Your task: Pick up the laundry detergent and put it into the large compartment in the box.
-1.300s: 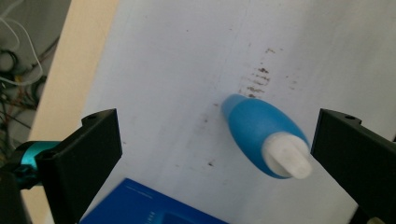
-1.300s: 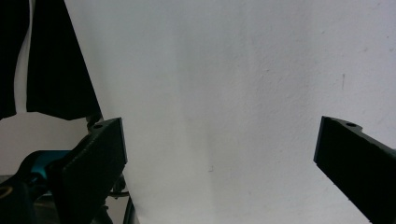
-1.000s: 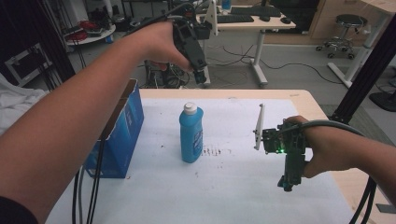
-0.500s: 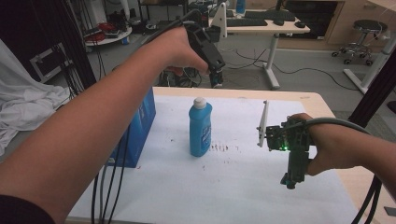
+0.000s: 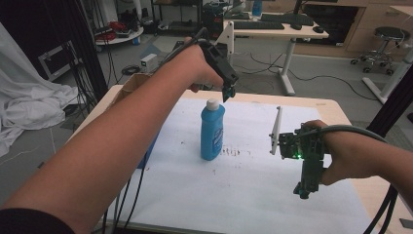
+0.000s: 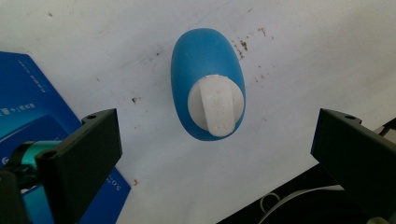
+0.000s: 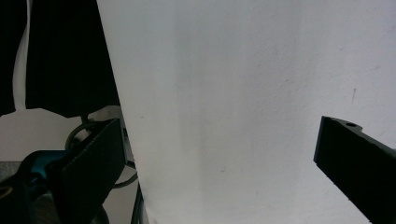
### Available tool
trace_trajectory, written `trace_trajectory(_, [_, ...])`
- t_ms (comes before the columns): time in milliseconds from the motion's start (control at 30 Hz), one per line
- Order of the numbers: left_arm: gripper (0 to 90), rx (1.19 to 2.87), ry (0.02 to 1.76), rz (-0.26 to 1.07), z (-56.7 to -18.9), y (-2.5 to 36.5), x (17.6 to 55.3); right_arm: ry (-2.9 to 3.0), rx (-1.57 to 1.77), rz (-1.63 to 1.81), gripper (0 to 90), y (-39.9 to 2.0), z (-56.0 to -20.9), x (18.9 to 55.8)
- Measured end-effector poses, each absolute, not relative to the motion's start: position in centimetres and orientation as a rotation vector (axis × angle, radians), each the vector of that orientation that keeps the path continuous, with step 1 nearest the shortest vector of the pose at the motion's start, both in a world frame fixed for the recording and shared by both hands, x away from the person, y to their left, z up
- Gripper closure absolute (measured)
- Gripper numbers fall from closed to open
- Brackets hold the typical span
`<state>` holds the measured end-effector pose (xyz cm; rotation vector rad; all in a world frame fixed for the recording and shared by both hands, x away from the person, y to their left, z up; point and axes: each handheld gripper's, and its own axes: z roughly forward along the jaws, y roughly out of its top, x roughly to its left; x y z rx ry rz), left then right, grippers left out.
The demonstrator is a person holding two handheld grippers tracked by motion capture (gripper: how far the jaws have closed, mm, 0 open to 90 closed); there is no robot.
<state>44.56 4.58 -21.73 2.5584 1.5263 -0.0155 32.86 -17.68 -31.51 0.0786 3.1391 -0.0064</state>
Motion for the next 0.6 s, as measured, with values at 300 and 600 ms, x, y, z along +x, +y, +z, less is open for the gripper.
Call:
trace_trajectory(300, [1.8,2.563,1.534,-0.038,-23.5,3.9,44.9,3.136,0.073,-0.004,1.4,-17.4,-31.4,32.7])
trace_trajectory(600, [1.8,2.564,1.547,-0.035,-25.9,3.5,45.2,3.141,0.074,-0.002,1.4,-17.1,-31.5,32.6])
